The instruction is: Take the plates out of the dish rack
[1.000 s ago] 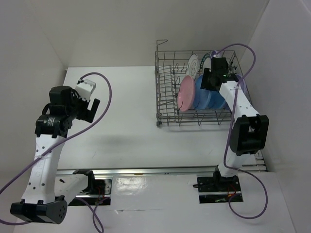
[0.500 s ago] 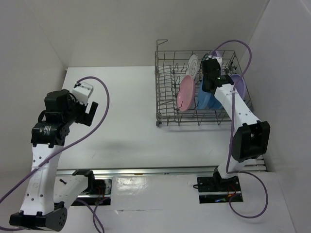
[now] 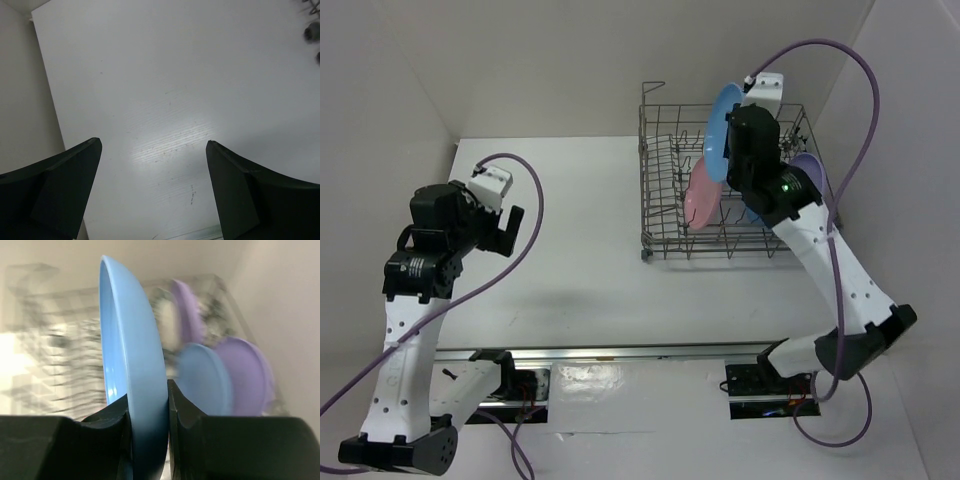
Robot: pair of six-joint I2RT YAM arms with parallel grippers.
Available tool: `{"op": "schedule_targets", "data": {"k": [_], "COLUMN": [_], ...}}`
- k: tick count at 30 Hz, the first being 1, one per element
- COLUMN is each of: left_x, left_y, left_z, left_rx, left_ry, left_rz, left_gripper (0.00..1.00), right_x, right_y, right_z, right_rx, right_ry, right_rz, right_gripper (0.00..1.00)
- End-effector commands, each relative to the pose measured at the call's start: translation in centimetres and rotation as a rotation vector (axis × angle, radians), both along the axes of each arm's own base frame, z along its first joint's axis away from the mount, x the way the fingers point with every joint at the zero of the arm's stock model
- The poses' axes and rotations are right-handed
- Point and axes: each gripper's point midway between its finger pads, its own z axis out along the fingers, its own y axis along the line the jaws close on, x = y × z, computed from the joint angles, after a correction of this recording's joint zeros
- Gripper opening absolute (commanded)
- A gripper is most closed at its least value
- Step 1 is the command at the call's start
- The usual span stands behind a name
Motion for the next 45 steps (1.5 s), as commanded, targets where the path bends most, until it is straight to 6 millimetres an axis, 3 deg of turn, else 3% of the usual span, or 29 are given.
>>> {"op": "schedule_targets", "data": {"k": [1,2,3,4,5,6,8,10,11,12,15,16,20,24,31,34,37,38,40,45], "left_x": [1.7,1.8,1.9,1.5,1.5,1.2,-0.1,-0.3,-1.0,-0.9,-1.8,-1.6,0.9,3.0,4.3,3.6,3.0,2.7,2.3,1.8], "left_y": [-2.6,-3.3,-4.1,-6.3,-7.4,-8.5,-11.1,-12.2,-13.1,-13.6,-15.3,-15.5,-14.9,-13.9,-14.1,-14.9,-15.4,-15.7,-15.7,-15.6], "left_z": [4.4,4.8,6.2,6.8,6.8,7.9,8.9,8.8,9.4,9.5,8.8,7.4,4.7,1.6,0.4,1.0,1.3,0.9,1.2,0.8], "left_rx": [-0.145,-0.179,-0.215,-0.287,-0.327,-0.363,-0.474,-0.543,-0.594,-0.621,-0.729,-0.763,-0.727,-0.682,-0.685,-0.714,-0.755,-0.771,-0.779,-0.799], "left_ry": [-0.114,-0.112,-0.130,-0.117,-0.087,-0.093,-0.061,-0.013,0.002,0.008,0.075,0.122,0.148,0.194,0.223,0.230,0.251,0.283,0.297,0.351], "left_rz": [-0.061,-0.084,-0.118,-0.222,-0.276,-0.336,-0.462,-0.513,-0.563,-0.586,-0.705,-0.703,-0.583,-0.465,-0.440,-0.507,-0.540,-0.550,-0.556,-0.510], "left_gripper": [1.00,1.00,1.00,1.00,1.00,1.00,1.00,1.00,1.00,1.00,1.00,1.00,1.00,1.00,0.98,0.83,0.50,0.24,0.02,0.00], "right_x": [-3.1,-3.4,-3.5,-3.8,-4.6,-5.2,-5.9,-5.7,-5.7,-6.5,-7.2,-7.2,-7.6,-8.1,-9.0,-8.9,-9.4,-9.6,-9.5,-8.6], "right_y": [4.7,8.0,9.8,11.9,15.0,16.8,19.2,20.4,21.1,22.0,23.9,24.2,24.8,25.1,25.8,26.1,26.8,26.9,27.0,27.2], "right_z": [7.7,7.4,7.9,5.7,5.0,6.1,3.0,2.4,1.2,1.1,0.2,-0.2,-1.8,-2.0,-3.1,-3.6,-4.9,-5.0,-5.4,-8.0], "right_rx": [0.219,0.281,0.344,0.397,0.446,0.503,0.571,0.587,0.605,0.609,0.678,0.691,0.732,0.755,0.797,0.807,0.827,0.839,0.839,0.830], "right_ry": [-0.265,-0.255,-0.285,-0.256,-0.240,-0.306,-0.245,-0.231,-0.201,-0.196,-0.171,-0.154,-0.140,-0.126,-0.080,-0.059,-0.011,-0.006,0.003,0.101], "right_rz": [0.170,0.331,0.424,0.517,0.683,0.775,0.885,0.926,0.948,1.019,1.115,1.122,1.153,1.179,1.227,1.232,1.273,1.281,1.277,1.213], "right_gripper": [0.00,0.00,0.00,0.00,0.00,0.00,0.00,0.00,0.00,0.00,0.00,0.00,0.00,0.00,0.00,0.00,0.00,0.00,0.00,0.00]}}
